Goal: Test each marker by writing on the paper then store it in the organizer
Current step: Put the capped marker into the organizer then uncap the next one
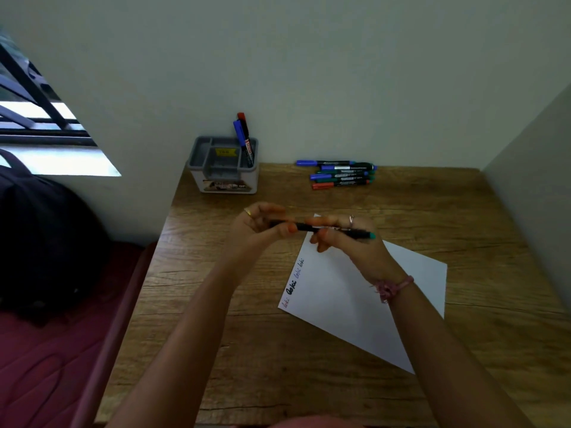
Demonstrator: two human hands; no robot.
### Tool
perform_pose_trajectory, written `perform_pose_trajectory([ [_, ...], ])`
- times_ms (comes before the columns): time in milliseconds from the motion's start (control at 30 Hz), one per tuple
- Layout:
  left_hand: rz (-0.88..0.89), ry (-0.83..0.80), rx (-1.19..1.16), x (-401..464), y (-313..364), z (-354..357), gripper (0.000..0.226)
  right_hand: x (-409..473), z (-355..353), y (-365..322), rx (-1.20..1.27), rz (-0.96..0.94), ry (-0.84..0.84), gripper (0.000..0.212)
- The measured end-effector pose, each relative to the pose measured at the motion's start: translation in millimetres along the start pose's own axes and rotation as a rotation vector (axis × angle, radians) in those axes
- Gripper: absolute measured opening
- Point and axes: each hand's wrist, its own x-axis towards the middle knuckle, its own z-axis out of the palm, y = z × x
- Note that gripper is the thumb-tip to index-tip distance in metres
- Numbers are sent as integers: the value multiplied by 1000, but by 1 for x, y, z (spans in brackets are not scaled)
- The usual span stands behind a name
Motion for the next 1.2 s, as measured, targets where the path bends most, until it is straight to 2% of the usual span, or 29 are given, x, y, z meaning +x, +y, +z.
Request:
perform_pose_trajectory([
  [100, -27, 136, -352, 1, 7, 9, 28, -1, 8, -4, 118, 8, -16, 30],
  [167, -25, 212, -503, 2, 10, 16, 27, 0, 16, -7, 113, 8, 42, 24],
  [267, -7, 311, -583, 4, 15, 26, 30, -1, 29, -8, 113, 26, 210, 9],
  [367, 19, 381, -630, 5, 19, 33, 36, -1, 33, -3, -51, -29, 415, 7],
  [467, 59, 408, -605, 6, 21, 38, 40, 2, 33, -2, -62, 21, 515, 9],
  [600, 66, 410, -505, 10, 22, 36, 38, 4, 38, -2, -11, 134, 481, 7],
  [833, 18, 374, -484, 14, 16, 23, 40, 8, 46, 7, 37, 188, 445, 21],
  [967, 43, 348, -371, 22, 16, 16, 43, 20, 44, 16, 14, 185, 312, 19],
  [1033, 113, 365, -220, 30, 24, 11, 41, 27, 37, 28, -130, 183, 218, 22],
  [1100, 190, 428, -111, 45, 39, -1, 36, 34, 23, 49, -421, 166, 159, 38],
  [1200, 303, 537, -31, 71, 64, -29, 29, 35, -5, 79, -824, 146, 169, 46],
])
